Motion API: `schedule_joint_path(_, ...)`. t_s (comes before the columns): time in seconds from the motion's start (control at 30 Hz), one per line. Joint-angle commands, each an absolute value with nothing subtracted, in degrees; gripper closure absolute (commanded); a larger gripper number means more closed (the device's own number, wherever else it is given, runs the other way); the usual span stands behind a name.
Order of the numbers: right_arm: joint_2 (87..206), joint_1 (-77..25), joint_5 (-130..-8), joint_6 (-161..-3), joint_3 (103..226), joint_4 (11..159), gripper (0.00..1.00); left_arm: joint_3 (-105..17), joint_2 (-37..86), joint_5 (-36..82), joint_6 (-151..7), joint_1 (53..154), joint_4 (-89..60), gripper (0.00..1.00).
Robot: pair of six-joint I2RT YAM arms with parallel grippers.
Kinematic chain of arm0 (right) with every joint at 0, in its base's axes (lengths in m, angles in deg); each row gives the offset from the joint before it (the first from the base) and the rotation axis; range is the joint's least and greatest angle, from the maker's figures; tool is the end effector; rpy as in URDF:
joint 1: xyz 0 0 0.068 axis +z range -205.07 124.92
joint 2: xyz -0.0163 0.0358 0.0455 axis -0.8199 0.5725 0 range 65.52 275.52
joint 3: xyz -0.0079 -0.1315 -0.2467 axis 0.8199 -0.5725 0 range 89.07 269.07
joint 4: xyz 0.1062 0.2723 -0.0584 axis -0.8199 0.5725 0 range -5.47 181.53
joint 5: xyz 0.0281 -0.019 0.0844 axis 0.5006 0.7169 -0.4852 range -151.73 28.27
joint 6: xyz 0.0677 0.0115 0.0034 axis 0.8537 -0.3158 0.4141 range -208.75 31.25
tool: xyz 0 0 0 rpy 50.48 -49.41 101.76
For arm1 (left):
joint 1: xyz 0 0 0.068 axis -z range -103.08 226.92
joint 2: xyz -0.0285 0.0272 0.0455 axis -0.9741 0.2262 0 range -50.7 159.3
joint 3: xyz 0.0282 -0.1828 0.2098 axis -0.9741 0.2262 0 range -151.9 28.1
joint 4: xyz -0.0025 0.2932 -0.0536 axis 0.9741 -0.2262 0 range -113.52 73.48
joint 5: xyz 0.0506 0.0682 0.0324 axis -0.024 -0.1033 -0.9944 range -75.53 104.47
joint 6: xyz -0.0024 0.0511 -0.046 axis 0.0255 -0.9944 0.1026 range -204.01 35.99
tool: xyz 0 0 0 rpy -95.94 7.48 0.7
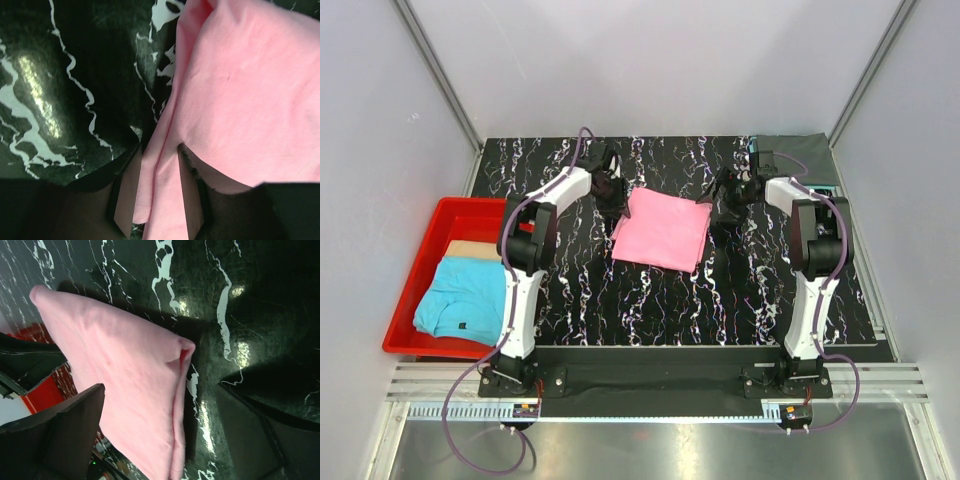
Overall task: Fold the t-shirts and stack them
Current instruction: Neatly place the folded tshirt to the corner
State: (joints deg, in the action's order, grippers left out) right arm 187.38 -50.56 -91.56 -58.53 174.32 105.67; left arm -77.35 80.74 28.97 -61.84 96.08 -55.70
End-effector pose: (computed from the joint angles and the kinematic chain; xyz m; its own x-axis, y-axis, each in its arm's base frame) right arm 0.4882 0.0663 0.1193 -0.8961 0.3673 -0.2493 0.1368 0.7628 0.6320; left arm 0.5003 -0.1885 0.1303 -0.9513 -0.0563 -0.3032 0.0627 0.9273 -0.3689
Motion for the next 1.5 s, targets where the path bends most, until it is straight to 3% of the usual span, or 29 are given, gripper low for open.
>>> schedule_joint_path(0.0,190.3,-49.5,-90.6,-53.9,171.9,102.6,0.00,-78.3,85.9,31.1,-63.0,94.6,-54.0,0.57)
schedule_joint_path(0.37,192.6,-47.4,-91.6,-47.6,167.2,91.8,0.00,-83.3,88.2,35.6,-61.2,93.3,-54.9,0.56)
schedule_joint_path(0.7,191.3,-47.4,-101.9,-35.1,157.0,63.1,0.00,-83.3,89.2,36.4,-59.3,93.4,-55.0,0.57)
schedule_joint_path(0.77,191.5,-47.4,-102.4,-35.7,157.1,63.2,0.00,-83.4,89.2,36.5,-59.3,93.4,-55.2,0.57)
schedule_joint_path(0.97,191.6,-47.3,-96.0,-48.4,162.7,81.2,0.01,-83.5,89.2,36.0,-59.5,93.4,-55.7,0.57)
schedule_joint_path(1.07,191.6,-47.4,-93.7,-51.3,163.1,86.9,0.11,-83.4,89.4,35.9,-59.5,93.4,-55.9,0.57)
schedule_joint_path(1.27,192.2,-47.5,-91.7,-54.5,164.6,92.0,0.45,-83.3,89.3,36.2,-59.0,93.4,-56.0,0.57)
schedule_joint_path(1.3,192.3,-47.5,-91.7,-54.7,164.8,93.0,0.58,-83.2,89.3,36.3,-59.1,93.4,-55.9,0.57)
schedule_joint_path(1.4,193.1,-47.5,-93.2,-55.5,166.1,94.0,0.78,-82.3,88.9,36.3,-58.8,93.4,-55.8,0.57)
schedule_joint_path(1.43,193.2,-47.5,-93.6,-56.1,166.2,94.1,0.96,-81.4,88.4,36.4,-58.7,93.5,-55.8,0.57)
schedule_joint_path(1.47,193.3,-47.5,-93.6,-56.7,166.9,95.3,1.00,-80.6,87.9,35.8,-58.5,93.6,-55.8,0.57)
